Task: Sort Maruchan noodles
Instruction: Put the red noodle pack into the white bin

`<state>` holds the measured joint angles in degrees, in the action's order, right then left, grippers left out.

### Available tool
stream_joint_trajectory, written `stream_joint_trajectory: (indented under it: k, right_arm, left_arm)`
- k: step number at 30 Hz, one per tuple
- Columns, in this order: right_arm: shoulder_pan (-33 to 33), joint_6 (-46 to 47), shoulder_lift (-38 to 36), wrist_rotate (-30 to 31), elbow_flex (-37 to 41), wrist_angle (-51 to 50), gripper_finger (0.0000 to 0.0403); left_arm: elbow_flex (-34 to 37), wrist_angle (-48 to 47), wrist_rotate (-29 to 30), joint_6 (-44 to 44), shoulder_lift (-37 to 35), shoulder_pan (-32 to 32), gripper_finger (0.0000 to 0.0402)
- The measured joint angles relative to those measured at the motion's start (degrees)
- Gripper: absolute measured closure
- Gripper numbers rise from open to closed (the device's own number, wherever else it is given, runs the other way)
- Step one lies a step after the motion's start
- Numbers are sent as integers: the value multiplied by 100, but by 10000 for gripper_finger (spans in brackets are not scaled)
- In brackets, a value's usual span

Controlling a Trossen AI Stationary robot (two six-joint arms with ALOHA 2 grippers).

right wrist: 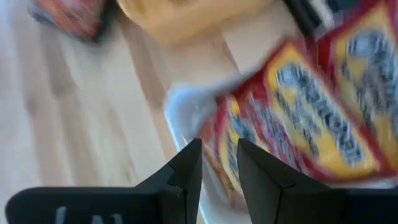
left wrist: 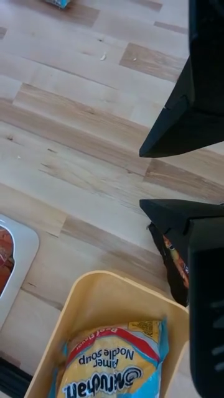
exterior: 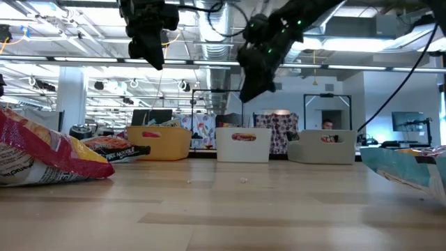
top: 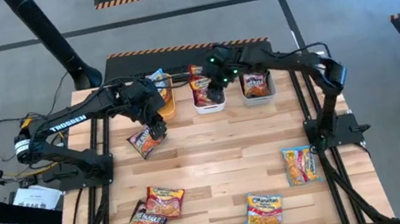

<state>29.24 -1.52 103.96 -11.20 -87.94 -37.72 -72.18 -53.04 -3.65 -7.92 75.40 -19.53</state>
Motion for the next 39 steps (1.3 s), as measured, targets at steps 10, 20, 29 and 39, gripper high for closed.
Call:
stream_joint_trajectory:
  k: [10,20,29,39]
  right_arm:
    - [-36,20,678,238,4,-88,286]
    - [-81,155,1133,358,2,-95,284]
    - [-147,170,1158,1213,2,195,284]
    - [-160,202,1158,1798,4,590,285]
  left_arm:
    - [0,-15,-1,11,1,0,297]
    - [0,-20,0,14,1,0,297]
    - [0,-13,1,17,1,0,297]
    - [0,-11,-1,20,1,0,297]
